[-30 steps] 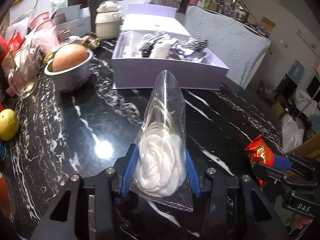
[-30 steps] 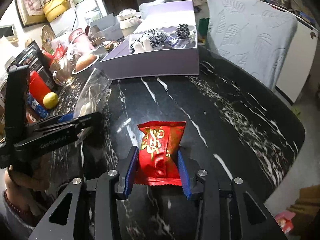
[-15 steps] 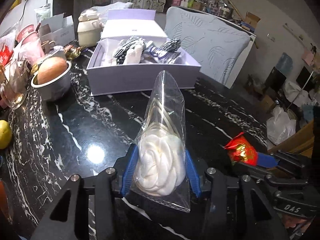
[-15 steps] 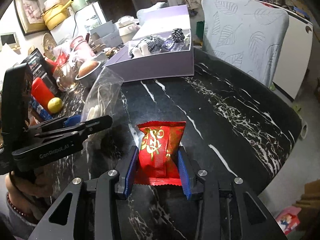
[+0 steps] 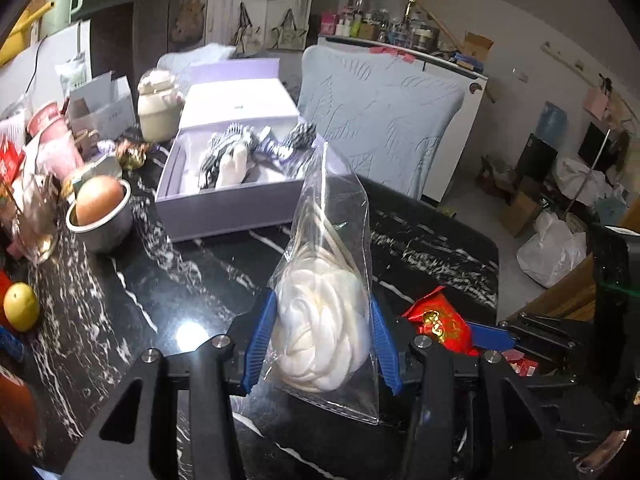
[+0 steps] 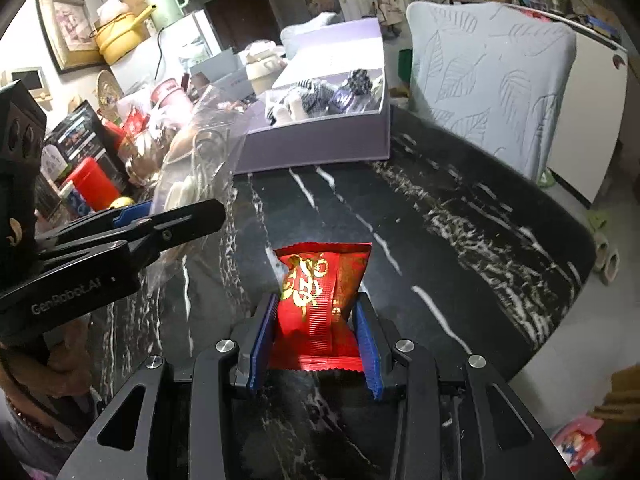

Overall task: Organize soft objects
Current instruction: 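Carry the clear bag and red packet with both tools toward the white box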

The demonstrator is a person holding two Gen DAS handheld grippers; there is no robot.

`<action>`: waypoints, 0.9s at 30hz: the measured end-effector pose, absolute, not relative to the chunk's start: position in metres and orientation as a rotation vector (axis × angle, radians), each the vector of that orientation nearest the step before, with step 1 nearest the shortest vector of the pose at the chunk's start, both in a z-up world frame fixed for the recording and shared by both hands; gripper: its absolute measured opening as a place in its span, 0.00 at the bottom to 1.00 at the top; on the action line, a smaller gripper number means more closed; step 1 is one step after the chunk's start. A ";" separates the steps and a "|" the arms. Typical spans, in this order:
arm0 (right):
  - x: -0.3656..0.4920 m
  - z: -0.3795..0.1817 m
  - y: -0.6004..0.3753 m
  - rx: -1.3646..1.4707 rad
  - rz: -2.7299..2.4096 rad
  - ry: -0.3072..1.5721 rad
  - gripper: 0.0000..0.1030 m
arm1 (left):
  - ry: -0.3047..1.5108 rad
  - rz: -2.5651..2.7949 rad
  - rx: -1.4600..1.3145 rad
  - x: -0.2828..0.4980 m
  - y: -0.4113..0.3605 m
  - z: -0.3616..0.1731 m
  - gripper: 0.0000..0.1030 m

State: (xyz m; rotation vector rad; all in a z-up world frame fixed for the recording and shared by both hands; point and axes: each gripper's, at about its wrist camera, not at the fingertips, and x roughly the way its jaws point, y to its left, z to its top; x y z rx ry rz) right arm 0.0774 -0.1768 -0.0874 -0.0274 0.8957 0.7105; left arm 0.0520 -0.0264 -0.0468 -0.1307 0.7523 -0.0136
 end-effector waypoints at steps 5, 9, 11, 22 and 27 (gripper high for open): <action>0.076 -0.071 -0.186 -0.026 0.706 0.856 0.37 | 0.705 -0.025 -0.130 0.049 -0.029 -0.028 0.45; 0.074 -0.053 -0.192 -0.033 0.697 0.806 0.37 | 0.657 -0.032 -0.124 0.048 -0.030 -0.010 0.45; 0.074 -0.044 -0.194 -0.035 0.696 0.783 0.37 | 0.638 -0.035 -0.118 0.048 -0.031 -0.002 0.45; 0.086 0.000 -0.192 -0.051 0.710 0.674 0.37 | 0.564 -0.053 -0.092 0.066 -0.034 0.030 0.45; 0.101 0.017 -0.188 -0.052 0.713 0.634 0.37 | 0.534 -0.066 -0.090 0.084 -0.029 0.041 0.45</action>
